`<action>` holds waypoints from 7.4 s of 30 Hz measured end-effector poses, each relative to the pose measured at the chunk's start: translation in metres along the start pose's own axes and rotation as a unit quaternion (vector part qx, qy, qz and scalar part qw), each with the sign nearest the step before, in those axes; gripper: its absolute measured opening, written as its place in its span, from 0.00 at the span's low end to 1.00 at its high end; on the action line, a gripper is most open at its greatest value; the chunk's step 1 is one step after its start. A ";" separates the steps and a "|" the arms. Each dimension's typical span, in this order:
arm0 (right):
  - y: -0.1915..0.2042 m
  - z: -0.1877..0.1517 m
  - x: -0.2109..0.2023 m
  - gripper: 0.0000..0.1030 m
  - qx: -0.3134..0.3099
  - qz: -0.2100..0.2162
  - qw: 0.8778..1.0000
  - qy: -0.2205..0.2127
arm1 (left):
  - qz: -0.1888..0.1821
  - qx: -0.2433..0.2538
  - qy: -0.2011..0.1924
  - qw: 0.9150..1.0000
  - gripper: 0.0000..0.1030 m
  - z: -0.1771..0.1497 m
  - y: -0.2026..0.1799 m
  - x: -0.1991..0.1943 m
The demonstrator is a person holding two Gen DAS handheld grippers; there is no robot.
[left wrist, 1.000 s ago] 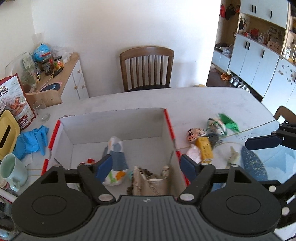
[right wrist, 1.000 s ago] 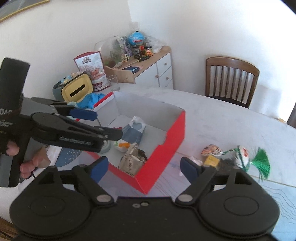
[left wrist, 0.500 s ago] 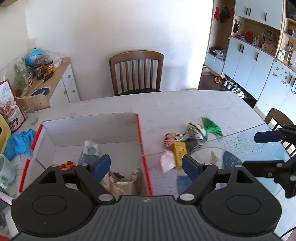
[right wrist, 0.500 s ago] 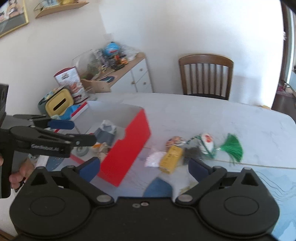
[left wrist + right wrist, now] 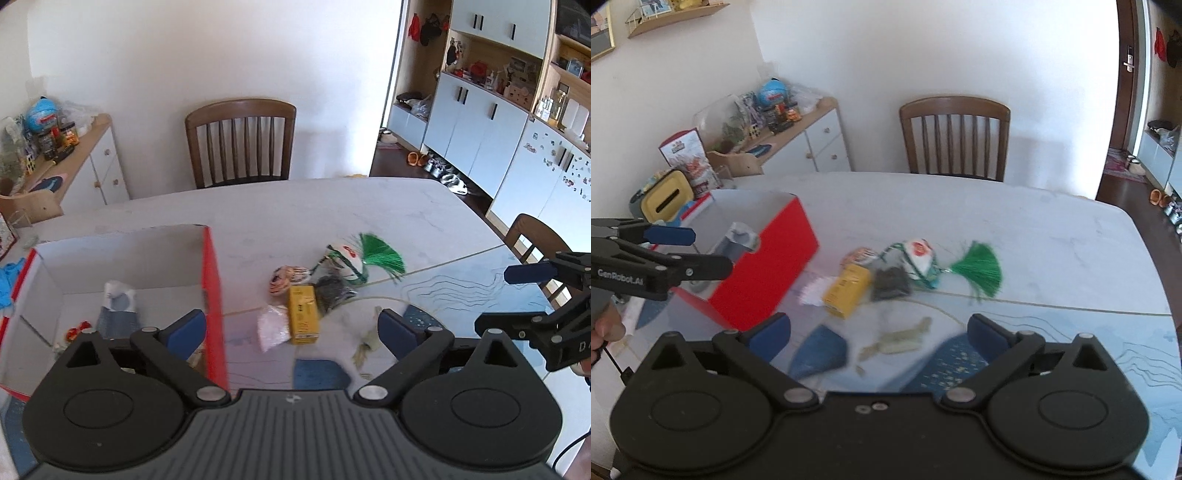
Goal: Organize objects
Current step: 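Withdraw both tools from the box toward the remaining table items, then grasp the yellow carton with the left gripper while the right grasps the heart-print tasseled sachet, then carry the yellow carton and tasseled sachet into the red box and release both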
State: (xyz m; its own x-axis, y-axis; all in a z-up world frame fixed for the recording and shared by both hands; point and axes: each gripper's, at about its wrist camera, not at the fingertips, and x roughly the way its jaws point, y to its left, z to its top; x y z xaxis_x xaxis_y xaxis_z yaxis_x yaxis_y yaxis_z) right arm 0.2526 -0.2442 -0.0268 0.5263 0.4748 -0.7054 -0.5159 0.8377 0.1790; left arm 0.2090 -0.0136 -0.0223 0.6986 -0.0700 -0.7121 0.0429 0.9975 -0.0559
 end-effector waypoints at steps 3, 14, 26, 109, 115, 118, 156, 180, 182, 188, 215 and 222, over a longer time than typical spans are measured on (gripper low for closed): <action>-0.013 -0.002 0.002 0.99 -0.002 -0.006 1.000 0.002 | -0.004 0.000 0.003 1.000 0.98 -0.004 -0.010 0.012; -0.056 0.001 0.034 0.99 -0.003 -0.034 0.999 0.018 | 0.008 -0.007 0.010 1.000 0.98 -0.023 -0.035 0.062; -0.092 0.013 0.076 0.97 -0.007 -0.042 0.998 0.039 | 0.029 -0.001 0.007 1.000 0.98 -0.032 -0.053 0.107; -0.057 0.035 0.049 0.36 -0.018 0.031 0.999 0.033 | -0.008 -0.017 0.024 1.000 0.29 -0.011 -0.057 0.083; -0.044 0.033 0.024 0.36 -0.021 0.026 0.999 0.032 | -0.032 -0.016 0.023 0.999 0.29 -0.011 -0.052 0.059; -0.034 0.034 0.013 0.36 -0.029 0.023 0.999 0.030 | -0.039 -0.014 0.021 0.999 0.29 -0.009 -0.046 0.046; 0.176 0.100 0.036 0.37 -0.160 0.057 0.986 -0.008 | 0.043 0.004 -0.003 0.999 0.29 0.014 0.158 -0.035; 0.233 0.113 0.168 0.38 -0.205 0.054 0.977 0.016 | 0.094 -0.022 0.070 0.993 0.29 -0.001 0.243 0.050; 0.233 0.108 0.182 0.38 -0.204 0.046 0.977 0.035 | 0.093 -0.021 0.081 0.992 0.29 -0.006 0.246 0.059; 0.236 0.085 0.216 0.39 -0.223 0.030 0.971 0.086 | 0.088 -0.014 0.093 0.992 0.29 -0.014 0.247 0.070; 0.226 0.067 0.157 0.60 -0.218 0.075 0.970 0.070 | 0.081 -0.050 0.119 0.988 0.29 -0.034 0.234 0.050; 0.212 0.068 0.126 0.61 -0.198 0.084 0.975 0.055 | 0.076 -0.047 0.093 0.992 0.29 -0.029 0.213 0.021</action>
State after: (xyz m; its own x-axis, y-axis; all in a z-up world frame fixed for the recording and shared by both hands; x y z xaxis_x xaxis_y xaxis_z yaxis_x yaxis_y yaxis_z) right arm 0.2553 0.0113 -0.0312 0.3477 0.5469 -0.7616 -0.8209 0.5701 0.0346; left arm 0.2122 0.1971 -0.0696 0.5472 0.0713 -0.8340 -0.1247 0.9922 0.0030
